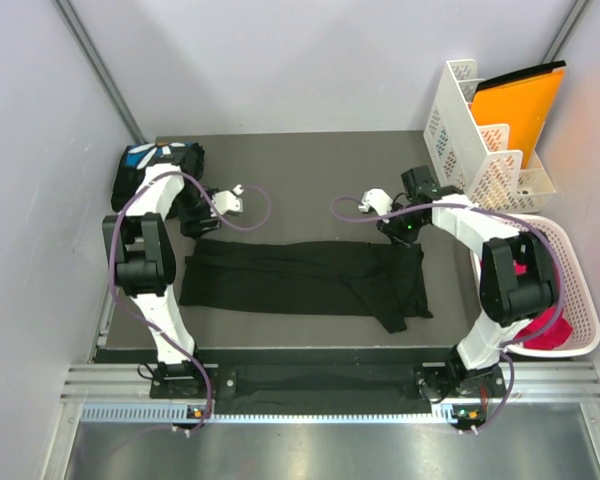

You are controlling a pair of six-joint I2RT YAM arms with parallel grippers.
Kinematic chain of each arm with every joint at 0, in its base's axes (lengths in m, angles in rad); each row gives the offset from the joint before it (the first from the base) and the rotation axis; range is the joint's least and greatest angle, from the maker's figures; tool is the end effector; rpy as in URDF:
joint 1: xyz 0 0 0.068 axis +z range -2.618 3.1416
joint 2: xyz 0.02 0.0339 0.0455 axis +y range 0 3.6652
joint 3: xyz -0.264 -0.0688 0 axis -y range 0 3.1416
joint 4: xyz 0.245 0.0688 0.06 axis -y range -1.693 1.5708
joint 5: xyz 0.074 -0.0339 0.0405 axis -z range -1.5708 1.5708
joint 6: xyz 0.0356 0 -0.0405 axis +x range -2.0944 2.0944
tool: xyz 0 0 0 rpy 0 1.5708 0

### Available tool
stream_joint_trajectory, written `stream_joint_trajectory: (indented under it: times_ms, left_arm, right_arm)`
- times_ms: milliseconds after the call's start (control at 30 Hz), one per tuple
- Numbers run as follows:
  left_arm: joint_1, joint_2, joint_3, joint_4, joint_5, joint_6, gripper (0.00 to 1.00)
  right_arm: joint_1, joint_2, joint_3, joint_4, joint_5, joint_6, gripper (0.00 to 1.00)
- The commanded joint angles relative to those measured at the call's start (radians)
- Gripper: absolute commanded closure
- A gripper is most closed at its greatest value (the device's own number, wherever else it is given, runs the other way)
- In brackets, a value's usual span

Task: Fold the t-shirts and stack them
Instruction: Fold the tshirt

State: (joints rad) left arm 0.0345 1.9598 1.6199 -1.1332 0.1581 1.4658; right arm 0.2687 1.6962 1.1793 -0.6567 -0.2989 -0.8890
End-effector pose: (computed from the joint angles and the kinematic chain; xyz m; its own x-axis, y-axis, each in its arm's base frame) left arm 0.3817 0.0076 0.2240 -0.1229 0.9784 -0.1660 0.9872 0.1376 0.0806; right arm 0.3226 0.0997 0.2069 -0.2780 -0.8462 -0.4546 -0.9194 0.3715 -0.1292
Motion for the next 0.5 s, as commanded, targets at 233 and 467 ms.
stream_joint_trajectory:
  times_ms: [233,467]
  left_arm:
    - [-0.011,0.090,0.109,-0.201,0.084,-0.001,0.88]
    - [-0.010,0.114,0.130,-0.241,0.066,0.001,1.00]
  right_arm:
    - [-0.028,0.040,0.025,0.019,0.000,-0.014,0.76]
    - [-0.026,0.059,0.036,0.019,0.007,-0.018,0.80]
